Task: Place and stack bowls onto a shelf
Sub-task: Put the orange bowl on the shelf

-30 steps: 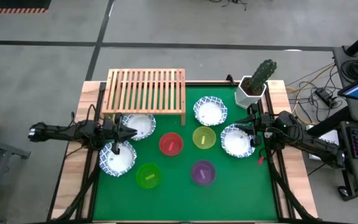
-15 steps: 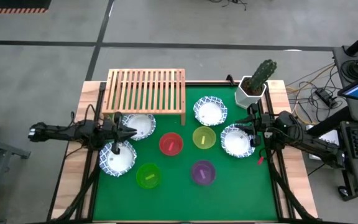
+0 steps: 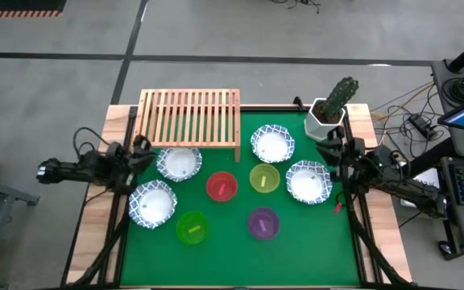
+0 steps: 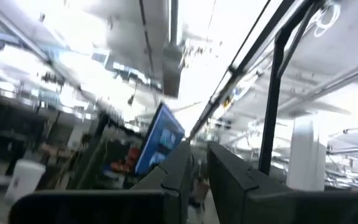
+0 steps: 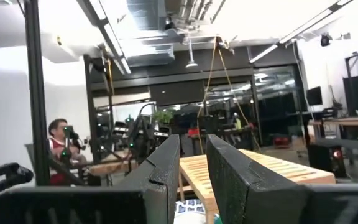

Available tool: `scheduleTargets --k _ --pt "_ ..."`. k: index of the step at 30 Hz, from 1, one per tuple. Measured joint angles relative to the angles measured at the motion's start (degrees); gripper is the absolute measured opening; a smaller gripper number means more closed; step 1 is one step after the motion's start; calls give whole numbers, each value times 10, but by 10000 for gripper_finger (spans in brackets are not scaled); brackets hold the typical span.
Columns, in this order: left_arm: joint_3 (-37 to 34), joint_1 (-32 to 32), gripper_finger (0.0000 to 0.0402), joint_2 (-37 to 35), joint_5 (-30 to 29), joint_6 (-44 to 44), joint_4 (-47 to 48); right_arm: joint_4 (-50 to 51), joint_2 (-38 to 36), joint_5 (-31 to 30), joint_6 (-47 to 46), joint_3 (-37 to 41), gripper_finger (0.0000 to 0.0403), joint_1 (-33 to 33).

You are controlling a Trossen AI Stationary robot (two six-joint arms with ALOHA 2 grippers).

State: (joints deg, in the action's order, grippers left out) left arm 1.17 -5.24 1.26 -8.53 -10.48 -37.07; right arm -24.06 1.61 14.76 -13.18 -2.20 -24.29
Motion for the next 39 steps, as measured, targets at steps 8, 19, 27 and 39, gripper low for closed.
scheduleTargets --k 8,19,27,39 --pt "0 0 37 0 -15 32 -70 106 31 6 -27 -75 70 0" --pt "60 0 36 22 -37 9 -42 259 142 2 41 -200 70 0" --pt "212 0 36 181 -55 -42 104 269 209 2 63 -215 70 0" --pt "559 -6 36 524 -71 -203 649 321 230 2 105 -218 70 0"
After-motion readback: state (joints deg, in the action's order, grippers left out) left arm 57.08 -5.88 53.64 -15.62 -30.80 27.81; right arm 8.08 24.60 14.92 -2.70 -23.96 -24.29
